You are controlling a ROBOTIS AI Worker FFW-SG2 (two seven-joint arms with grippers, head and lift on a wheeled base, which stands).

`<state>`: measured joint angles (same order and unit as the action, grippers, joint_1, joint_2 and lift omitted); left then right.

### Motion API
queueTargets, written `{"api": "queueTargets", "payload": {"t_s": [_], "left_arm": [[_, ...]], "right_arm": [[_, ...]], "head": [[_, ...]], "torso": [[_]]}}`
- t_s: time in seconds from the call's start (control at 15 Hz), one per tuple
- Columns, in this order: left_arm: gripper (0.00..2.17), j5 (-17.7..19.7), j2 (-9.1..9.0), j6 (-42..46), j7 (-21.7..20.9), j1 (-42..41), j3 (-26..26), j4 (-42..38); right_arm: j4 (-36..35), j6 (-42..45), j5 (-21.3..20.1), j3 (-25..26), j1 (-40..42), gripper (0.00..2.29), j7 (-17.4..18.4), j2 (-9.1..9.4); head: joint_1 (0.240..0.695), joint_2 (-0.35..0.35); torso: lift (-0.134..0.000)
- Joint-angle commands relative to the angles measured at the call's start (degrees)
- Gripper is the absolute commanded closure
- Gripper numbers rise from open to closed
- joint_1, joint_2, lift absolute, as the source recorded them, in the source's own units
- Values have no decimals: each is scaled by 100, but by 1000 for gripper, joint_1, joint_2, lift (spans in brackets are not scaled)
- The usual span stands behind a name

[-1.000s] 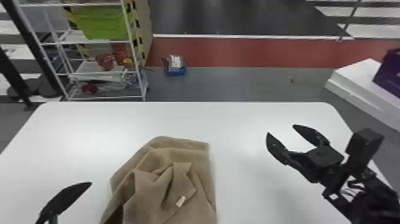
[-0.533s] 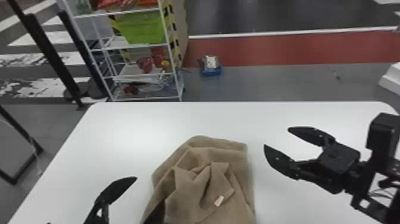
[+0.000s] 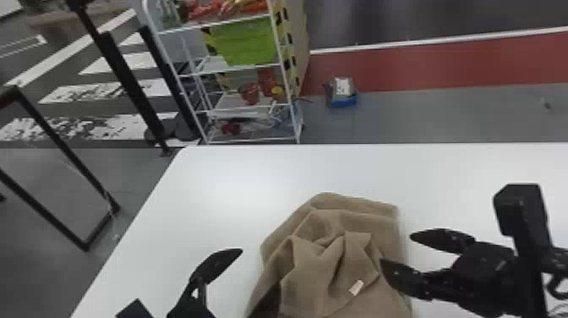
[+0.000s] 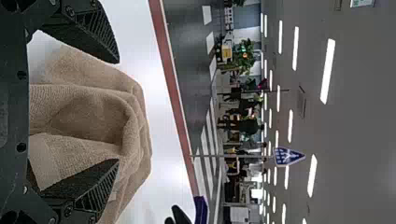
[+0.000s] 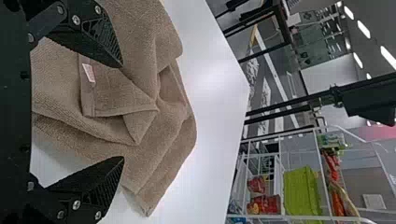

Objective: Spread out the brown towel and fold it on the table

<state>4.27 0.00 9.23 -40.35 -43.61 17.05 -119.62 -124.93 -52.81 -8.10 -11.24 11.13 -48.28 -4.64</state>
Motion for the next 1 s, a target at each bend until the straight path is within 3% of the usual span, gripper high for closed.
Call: {"api": "queueTargets", "payload": {"t_s": [0.0,0.13,0.6,0.93], "left_arm": [[144,-14,-15,-23,1,2,-8,0],[144,-14,-15,-23,1,2,0,0],[144,-14,-15,-23,-8,11,0,0],[144,-23,-15,-58,-8,11,0,0]], "right_arm": [[399,-111,-130,-326,-243,218,20,33],[689,-111,-297,-555,-410,289,38,68],[1225,-340,-333,-818,-796,289,47,147],[1524,-270,-271,-897,-911,427,38,209]], "head": [[695,324],[695,344],[695,350],[695,350]], "torso": [[-124],[-124],[-124],[-124]]}}
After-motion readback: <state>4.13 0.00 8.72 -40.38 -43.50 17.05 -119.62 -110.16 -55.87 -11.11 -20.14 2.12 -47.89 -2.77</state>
